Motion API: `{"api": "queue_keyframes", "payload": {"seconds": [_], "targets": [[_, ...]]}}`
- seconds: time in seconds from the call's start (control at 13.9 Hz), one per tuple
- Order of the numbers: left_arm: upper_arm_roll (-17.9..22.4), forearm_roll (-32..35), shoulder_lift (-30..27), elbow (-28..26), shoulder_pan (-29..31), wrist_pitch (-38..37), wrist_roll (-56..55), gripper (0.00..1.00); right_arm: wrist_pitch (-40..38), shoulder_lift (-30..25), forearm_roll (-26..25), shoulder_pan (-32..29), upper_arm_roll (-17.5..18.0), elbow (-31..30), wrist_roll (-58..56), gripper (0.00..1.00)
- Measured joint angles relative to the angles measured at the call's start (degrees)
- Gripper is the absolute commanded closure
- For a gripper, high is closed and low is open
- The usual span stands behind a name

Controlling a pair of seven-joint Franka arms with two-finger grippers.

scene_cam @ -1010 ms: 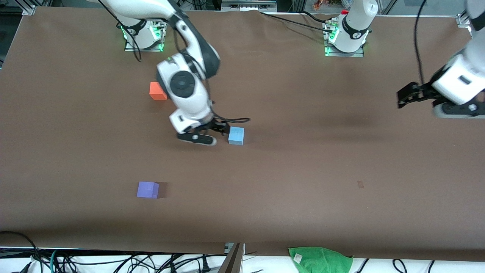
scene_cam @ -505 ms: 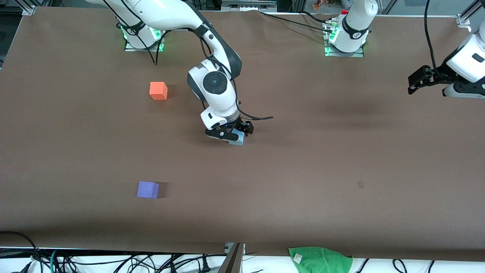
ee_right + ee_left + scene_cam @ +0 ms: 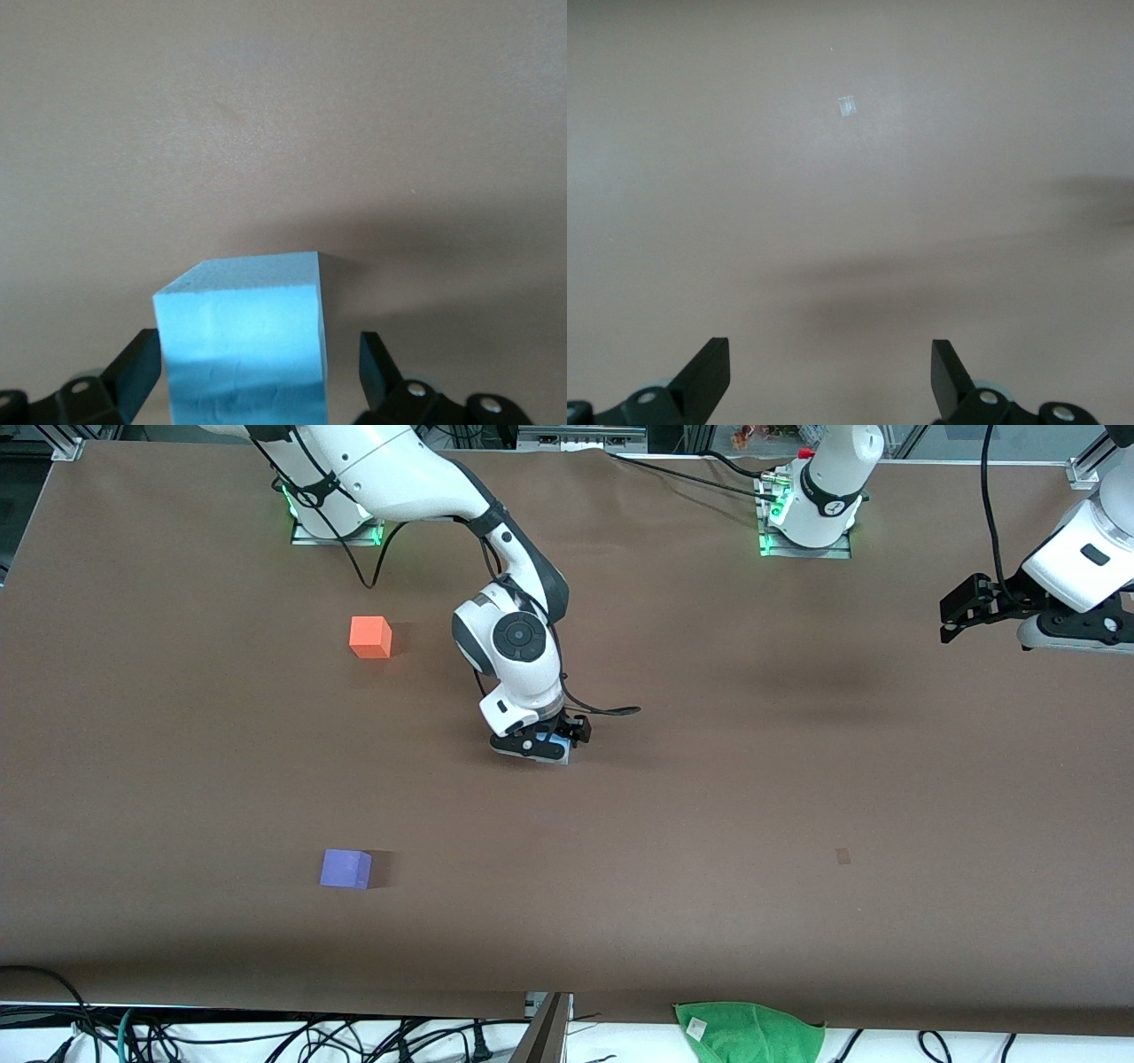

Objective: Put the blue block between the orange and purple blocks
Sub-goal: 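Carry the blue cube with the right gripper between the orange and purple cubes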

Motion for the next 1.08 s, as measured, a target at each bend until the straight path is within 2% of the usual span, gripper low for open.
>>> {"api": "queue_keyframes", "payload": {"seconds": [0.07,0.14,0.29,0.43,0.72,0.94,1.08], "targets": [[-0.13,0.00,0.00,0.00,0.00,0.00,0.01,0.00,0.34,0.39,0.00,0.01,-0.08,0.01,-0.03,0.17],[-0.24,0.00,-0.01,0.01,0.00,0.00,0.02,0.00,0.53,0.68,0.00,0.01,-0.19,0.03,-0.04,0.31],[-0.50,0.00,-0.10,0.04,0.00,0.00,0.04,0.00,0.73,0.98,0.00,0.01,-0.28,0.20,-0.05,0.65],[-0.79,0.00,-0.18,0.05,0.00,0.00,0.04,0.00,0.80,0.98,-0.43,0.01,-0.34,0.40,-0.39,0.80],[-0.85,0.00,-0.23,0.05,0.00,0.00,0.04,0.00,-1.42,-0.06,-1.00,-2.02,-1.76,1.69,-6.82,0.80],[-0.86,0.00,-0.26,0.05,0.00,0.00,0.04,0.00,-10.34,-3.88,-1.00,-8.78,-2.26,1.26,-19.84,0.80],[-0.91,0.00,-0.29,0.06,0.00,0.00,0.04,0.00,-13.18,-7.76,-1.00,-14.40,-2.35,-2.16,-29.12,0.79]]}}
